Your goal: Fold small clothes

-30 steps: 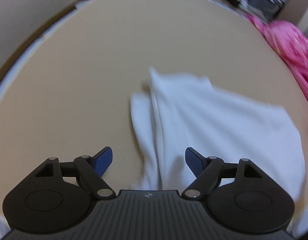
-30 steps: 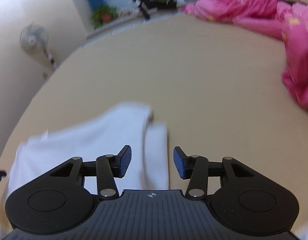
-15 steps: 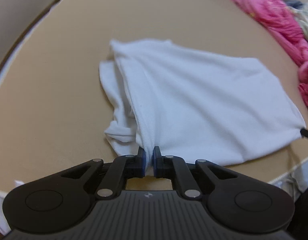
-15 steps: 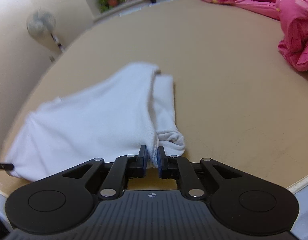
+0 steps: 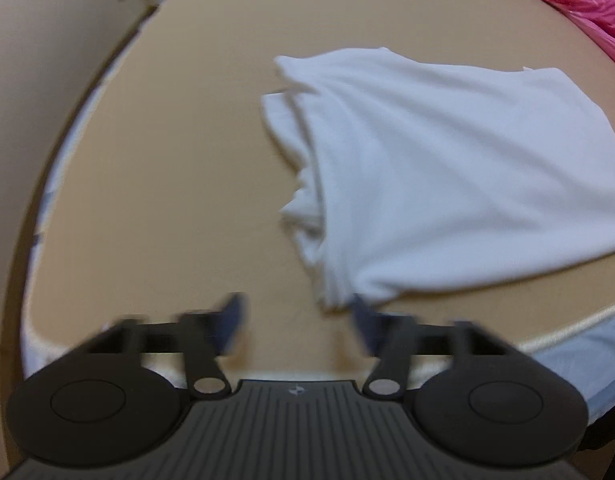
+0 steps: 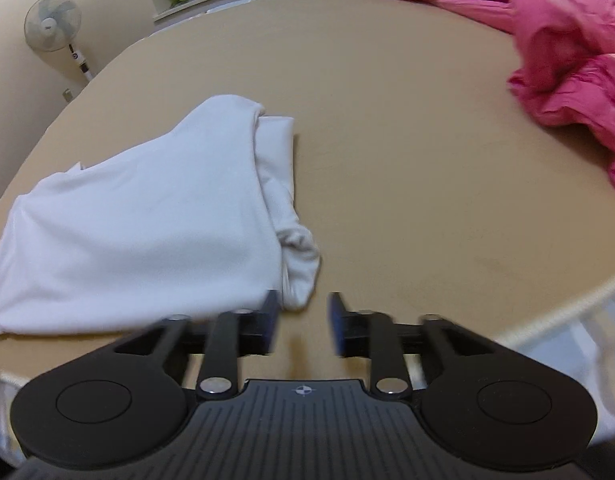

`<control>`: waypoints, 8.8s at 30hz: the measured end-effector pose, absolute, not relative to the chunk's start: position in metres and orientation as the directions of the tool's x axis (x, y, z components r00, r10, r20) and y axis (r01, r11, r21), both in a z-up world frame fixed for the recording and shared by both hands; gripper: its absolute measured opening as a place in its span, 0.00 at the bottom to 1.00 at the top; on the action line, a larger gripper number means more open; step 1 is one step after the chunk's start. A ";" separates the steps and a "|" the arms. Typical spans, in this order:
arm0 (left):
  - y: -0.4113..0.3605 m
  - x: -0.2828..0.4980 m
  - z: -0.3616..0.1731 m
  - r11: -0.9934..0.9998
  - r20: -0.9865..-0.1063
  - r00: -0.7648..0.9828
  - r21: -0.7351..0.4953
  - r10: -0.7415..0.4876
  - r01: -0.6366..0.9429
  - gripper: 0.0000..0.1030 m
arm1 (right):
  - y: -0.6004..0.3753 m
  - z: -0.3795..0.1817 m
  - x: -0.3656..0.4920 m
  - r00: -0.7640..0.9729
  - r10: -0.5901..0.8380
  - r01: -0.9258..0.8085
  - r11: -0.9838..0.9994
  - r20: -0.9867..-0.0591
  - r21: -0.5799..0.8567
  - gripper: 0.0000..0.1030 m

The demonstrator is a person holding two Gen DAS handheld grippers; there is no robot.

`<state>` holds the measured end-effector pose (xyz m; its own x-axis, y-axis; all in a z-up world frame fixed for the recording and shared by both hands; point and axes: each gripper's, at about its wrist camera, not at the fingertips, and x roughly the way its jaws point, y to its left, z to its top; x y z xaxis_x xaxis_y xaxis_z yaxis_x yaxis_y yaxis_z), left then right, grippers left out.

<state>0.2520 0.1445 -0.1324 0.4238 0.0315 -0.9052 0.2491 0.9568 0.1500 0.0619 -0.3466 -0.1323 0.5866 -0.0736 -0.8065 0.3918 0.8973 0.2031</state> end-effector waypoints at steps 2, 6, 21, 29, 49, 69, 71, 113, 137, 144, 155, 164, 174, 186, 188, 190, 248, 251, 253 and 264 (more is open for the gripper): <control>0.145 0.231 -0.123 0.964 -0.878 0.476 0.168 0.052 0.205 0.99 | -0.338 -0.116 0.038 0.612 -0.035 0.386 0.885 -0.790 0.260 0.61; 0.144 0.178 -0.102 0.982 -0.874 0.483 0.138 0.058 0.132 0.99 | -0.296 -0.086 0.016 0.662 0.018 0.337 0.886 -0.750 0.318 0.74; 0.086 0.081 -0.068 0.971 -0.841 0.522 0.220 0.141 0.091 0.99 | -0.201 -0.040 -0.038 0.737 -0.023 0.200 0.962 -0.676 0.185 0.82; 0.078 0.073 -0.055 0.969 -0.829 0.546 0.221 0.126 0.111 0.99 | -0.199 -0.042 -0.040 0.724 -0.045 0.238 0.953 -0.688 0.189 0.83; 0.078 0.095 -0.069 0.969 -0.848 0.512 0.222 0.138 0.106 0.99 | -0.207 -0.057 -0.015 0.673 -0.044 0.275 0.942 -0.739 0.195 0.83; 0.090 0.188 -0.099 0.971 -0.868 0.453 0.239 0.204 0.022 0.99 | -0.325 -0.146 0.080 0.674 -0.098 0.582 0.681 -0.732 0.444 0.86; 0.096 0.202 -0.103 0.970 -0.870 0.442 0.242 0.217 -0.001 0.99 | -0.340 -0.156 0.090 0.675 -0.126 0.608 0.653 -0.727 0.451 0.86; 0.161 0.254 -0.156 0.957 -0.915 0.291 0.239 0.278 -0.162 0.99 | -0.342 -0.205 0.147 0.658 0.050 0.652 0.463 -0.752 0.601 0.17; 0.244 0.259 -0.164 0.956 -0.941 0.271 0.128 0.202 -0.265 0.99 | 0.025 -0.146 0.219 0.606 0.271 -0.482 0.873 -0.748 -0.075 0.58; 0.208 0.252 -0.109 0.978 -0.903 0.430 -0.106 -0.019 -0.178 0.99 | -0.070 -0.124 0.215 0.699 0.150 -0.233 0.972 -0.699 -0.025 0.57; 0.210 0.260 -0.179 0.956 -0.957 0.219 0.133 0.193 -0.261 0.98 | -0.094 -0.176 0.199 0.553 0.064 -0.199 0.978 -0.830 -0.057 0.54; 0.190 0.223 -0.118 0.967 -0.910 0.364 0.118 0.197 -0.228 0.98 | -0.130 -0.107 0.178 0.632 0.137 -0.079 0.990 -0.763 0.113 0.78; 0.161 0.218 -0.089 0.978 -0.893 0.419 0.091 0.163 -0.187 0.99 | -0.139 -0.080 0.157 0.665 0.129 -0.081 0.992 -0.736 0.101 0.82; 0.149 0.236 -0.116 0.981 -0.917 0.373 0.074 0.139 -0.181 0.99 | -0.148 -0.090 0.185 0.626 0.143 -0.079 0.990 -0.767 0.120 0.84; 0.147 0.242 -0.123 0.981 -0.924 0.363 0.054 0.119 -0.184 0.99 | -0.155 -0.094 0.195 0.611 0.161 -0.080 0.987 -0.775 0.143 0.85; 0.146 0.249 -0.132 0.981 -0.935 0.351 -0.008 0.061 -0.191 0.99 | -0.166 -0.095 0.211 0.594 0.201 -0.089 0.979 -0.779 0.185 0.87; 0.040 0.525 -0.157 0.941 -0.907 0.381 0.272 0.179 0.203 0.19 | -0.256 -0.188 0.158 0.692 0.061 0.605 0.494 -0.719 0.624 0.50; 0.079 0.523 -0.157 0.953 -0.919 0.335 0.269 0.209 0.141 0.22 | -0.262 -0.180 0.154 0.681 0.007 0.609 0.549 -0.732 0.572 0.53; 0.091 0.510 -0.140 0.973 -0.922 0.365 0.187 0.127 0.134 0.40 | -0.262 -0.168 0.161 0.707 -0.017 0.558 0.628 -0.707 0.542 0.53; 0.036 0.386 -0.117 0.970 -0.861 0.493 0.209 0.122 0.125 0.94 | -0.226 -0.181 0.254 0.572 -0.050 0.416 0.878 -0.819 0.238 0.74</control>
